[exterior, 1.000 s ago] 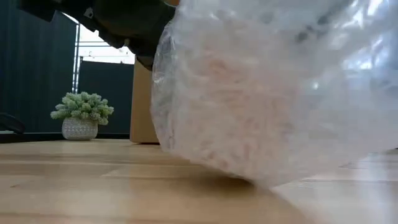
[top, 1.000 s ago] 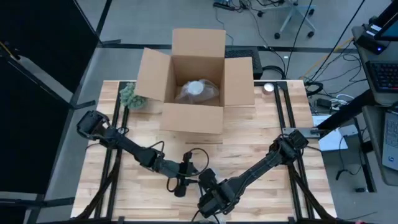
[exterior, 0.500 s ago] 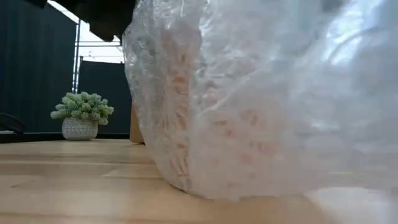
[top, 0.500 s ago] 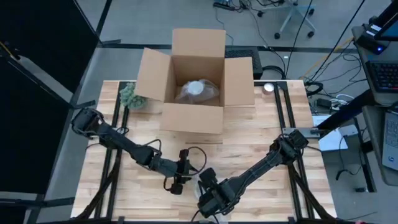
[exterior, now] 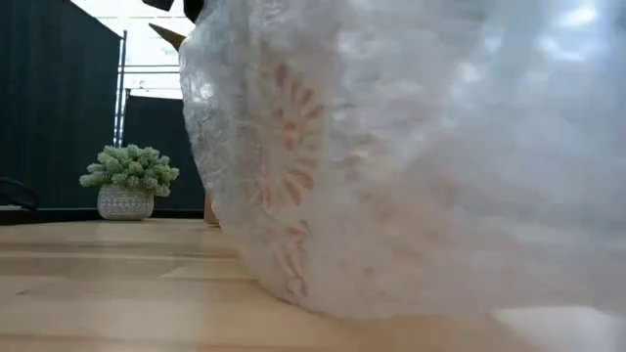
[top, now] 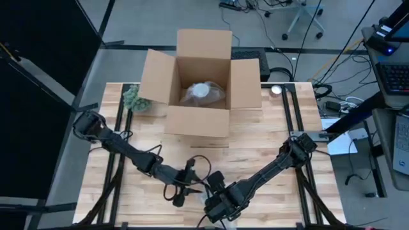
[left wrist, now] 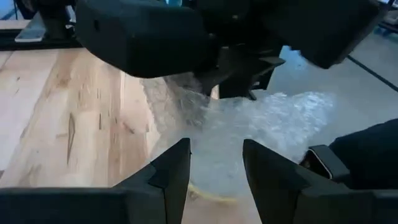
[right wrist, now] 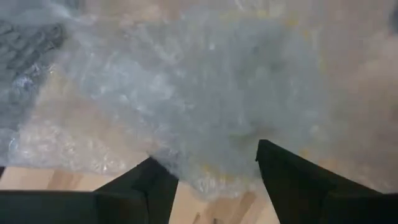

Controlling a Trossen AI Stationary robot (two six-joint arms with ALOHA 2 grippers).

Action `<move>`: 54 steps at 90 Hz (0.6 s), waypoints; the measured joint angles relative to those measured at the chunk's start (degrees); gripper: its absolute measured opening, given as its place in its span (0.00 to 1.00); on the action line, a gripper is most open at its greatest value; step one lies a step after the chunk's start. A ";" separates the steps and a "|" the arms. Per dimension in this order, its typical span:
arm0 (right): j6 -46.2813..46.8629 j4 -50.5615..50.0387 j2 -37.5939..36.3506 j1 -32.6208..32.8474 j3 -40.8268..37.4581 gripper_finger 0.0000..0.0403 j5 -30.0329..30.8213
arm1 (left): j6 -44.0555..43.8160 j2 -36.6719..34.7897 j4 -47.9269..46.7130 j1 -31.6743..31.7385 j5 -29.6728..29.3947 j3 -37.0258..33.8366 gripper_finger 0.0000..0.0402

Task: Wrap mug
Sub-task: Wrap the yellow patterned mug with bubble wrap

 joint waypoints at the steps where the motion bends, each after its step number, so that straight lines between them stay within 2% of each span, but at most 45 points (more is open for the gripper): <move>1: 0.00 0.12 0.00 0.00 0.00 0.49 0.00 | -0.22 0.34 0.27 0.00 -0.01 -0.01 0.34; 18: 1.90 -0.16 -0.67 0.01 0.00 0.49 -0.18 | -2.94 6.18 5.10 -0.46 -0.09 0.25 0.34; 54: 6.88 -1.38 -5.56 1.66 0.02 0.49 -0.28 | -2.90 7.08 5.15 -0.46 -0.03 1.03 0.34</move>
